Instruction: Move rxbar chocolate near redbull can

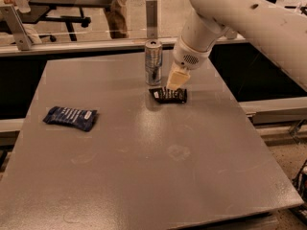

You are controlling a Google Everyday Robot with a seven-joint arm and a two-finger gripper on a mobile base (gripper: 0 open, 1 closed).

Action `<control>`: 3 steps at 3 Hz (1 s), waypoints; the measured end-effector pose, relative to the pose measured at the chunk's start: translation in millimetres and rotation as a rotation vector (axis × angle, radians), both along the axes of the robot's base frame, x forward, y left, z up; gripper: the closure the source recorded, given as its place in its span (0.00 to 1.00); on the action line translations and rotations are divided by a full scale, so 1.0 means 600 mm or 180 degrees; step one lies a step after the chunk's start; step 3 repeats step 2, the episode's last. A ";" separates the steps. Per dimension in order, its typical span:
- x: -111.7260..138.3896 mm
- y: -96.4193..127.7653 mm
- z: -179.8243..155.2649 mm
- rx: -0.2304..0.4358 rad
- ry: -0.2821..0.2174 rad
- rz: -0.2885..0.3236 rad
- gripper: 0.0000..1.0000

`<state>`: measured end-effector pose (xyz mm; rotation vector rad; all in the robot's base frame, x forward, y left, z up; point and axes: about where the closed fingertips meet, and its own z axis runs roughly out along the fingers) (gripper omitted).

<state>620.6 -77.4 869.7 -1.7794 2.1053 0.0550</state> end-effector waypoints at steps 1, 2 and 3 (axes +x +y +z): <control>0.000 0.001 -0.002 -0.0002 0.0007 0.0005 0.05; 0.000 0.002 -0.004 -0.0003 0.0011 0.0008 0.00; 0.000 0.002 -0.004 -0.0003 0.0011 0.0008 0.00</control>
Offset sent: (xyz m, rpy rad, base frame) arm -0.0001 0.0006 -0.0011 -0.0005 0.0016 0.0012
